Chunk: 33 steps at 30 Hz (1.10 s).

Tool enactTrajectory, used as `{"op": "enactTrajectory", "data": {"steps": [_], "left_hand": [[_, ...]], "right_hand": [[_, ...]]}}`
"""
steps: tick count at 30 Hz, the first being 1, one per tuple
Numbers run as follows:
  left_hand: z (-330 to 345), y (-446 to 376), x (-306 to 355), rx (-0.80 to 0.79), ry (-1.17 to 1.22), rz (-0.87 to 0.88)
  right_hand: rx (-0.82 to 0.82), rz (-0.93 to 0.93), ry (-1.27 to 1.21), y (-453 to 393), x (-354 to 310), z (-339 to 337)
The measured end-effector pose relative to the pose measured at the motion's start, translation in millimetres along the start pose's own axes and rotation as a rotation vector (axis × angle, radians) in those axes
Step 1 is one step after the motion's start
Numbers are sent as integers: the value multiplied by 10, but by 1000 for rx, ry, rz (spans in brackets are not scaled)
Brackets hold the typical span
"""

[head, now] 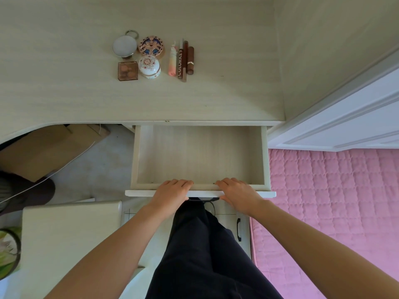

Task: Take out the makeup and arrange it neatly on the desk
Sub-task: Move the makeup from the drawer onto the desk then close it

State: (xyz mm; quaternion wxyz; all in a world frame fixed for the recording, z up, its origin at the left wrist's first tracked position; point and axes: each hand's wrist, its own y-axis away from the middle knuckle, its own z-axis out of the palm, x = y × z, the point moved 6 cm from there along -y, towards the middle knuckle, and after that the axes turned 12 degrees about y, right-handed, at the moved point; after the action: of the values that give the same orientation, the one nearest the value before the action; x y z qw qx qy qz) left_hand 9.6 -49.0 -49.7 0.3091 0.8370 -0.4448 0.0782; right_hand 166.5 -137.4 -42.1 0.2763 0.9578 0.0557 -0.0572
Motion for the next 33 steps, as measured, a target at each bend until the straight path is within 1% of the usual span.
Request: {"op": "enactTrajectory", "data": {"steps": [15, 21, 24, 26, 28, 30, 32, 33], "left_hand": [[-402, -507, -172, 33, -43, 0], [-571, -625, -197, 109, -44, -12], [-668, -693, -215, 111, -21, -16], [-738, -689, -216, 136, 28, -21], [-791, -629, -177, 196, 125, -25], [-807, -528, -132, 282, 298, -51], [-785, -411, -115, 355, 521, -105], [-762, -348, -117, 389, 640, -135]], "right_hand": [[-13, 42, -8, -417, 370, -332], [12, 118, -58, -524, 498, -460], [41, 170, -121, -535, 534, -519], [58, 222, -212, -523, 563, -550], [88, 289, -325, -479, 588, -577], [188, 356, -442, -401, 588, -609], [332, 428, -559, -283, 545, -636], [378, 474, -632, -217, 516, -625]]}}
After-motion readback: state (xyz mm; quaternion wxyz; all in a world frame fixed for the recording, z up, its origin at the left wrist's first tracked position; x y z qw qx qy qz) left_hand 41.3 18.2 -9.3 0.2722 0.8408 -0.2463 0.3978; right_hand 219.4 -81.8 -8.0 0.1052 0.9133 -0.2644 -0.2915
